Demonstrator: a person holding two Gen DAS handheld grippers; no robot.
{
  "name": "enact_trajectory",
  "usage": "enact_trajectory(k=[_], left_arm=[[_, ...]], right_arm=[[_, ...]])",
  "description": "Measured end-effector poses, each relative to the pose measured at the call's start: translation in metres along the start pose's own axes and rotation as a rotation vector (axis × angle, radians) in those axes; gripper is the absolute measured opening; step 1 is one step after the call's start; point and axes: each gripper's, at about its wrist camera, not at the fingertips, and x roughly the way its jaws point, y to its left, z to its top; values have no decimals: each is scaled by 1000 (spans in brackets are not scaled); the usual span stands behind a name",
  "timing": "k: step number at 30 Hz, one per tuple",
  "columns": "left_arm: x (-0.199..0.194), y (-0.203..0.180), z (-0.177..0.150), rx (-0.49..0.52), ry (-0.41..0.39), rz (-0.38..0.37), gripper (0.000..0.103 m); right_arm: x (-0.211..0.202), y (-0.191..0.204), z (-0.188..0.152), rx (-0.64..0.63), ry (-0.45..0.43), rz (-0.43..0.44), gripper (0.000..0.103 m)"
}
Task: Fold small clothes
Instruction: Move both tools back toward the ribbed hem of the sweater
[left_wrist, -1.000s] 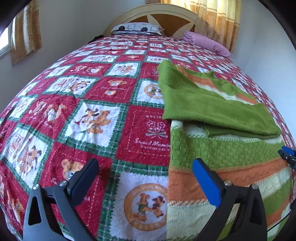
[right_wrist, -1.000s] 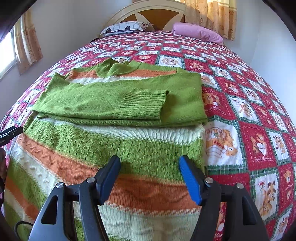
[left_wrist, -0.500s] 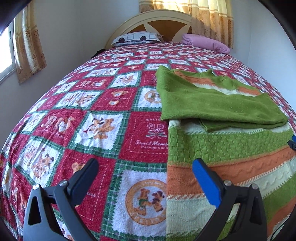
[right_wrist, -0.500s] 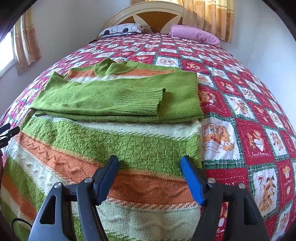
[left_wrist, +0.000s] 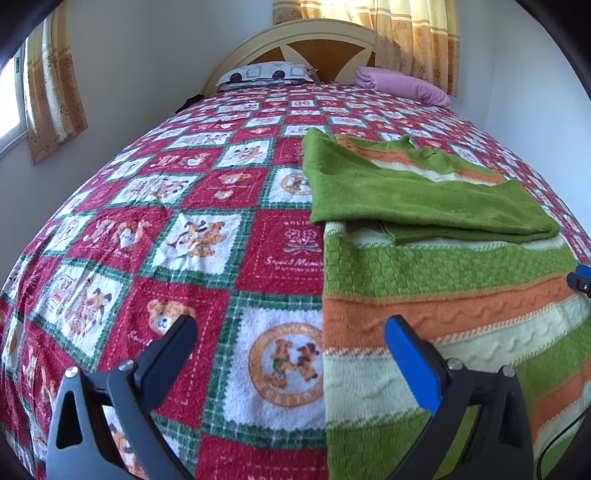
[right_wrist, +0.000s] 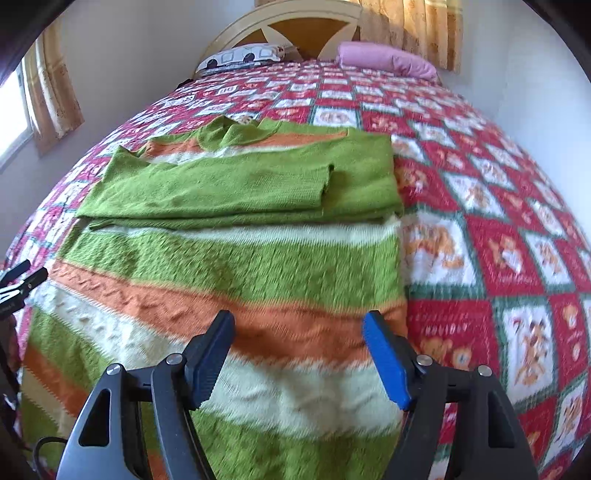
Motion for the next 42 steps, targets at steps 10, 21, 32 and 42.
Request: enact_trajectory(k=[10,21,32,42], left_arm=[[-30,-6,-12,7,-11,-50,103],[-65,-19,-40,62,-2,-106,103],[-89,-25,-67,79,32,-168,102],[-100,-15,-97,40,132,-278,74]], right_arm=[[-24,5,-24,23,26,63,73],[-60,-1,-64,31,49,101,73],[-78,-8,-100,64,59,103,73],[-97,-8,-126,75,48,129,73]])
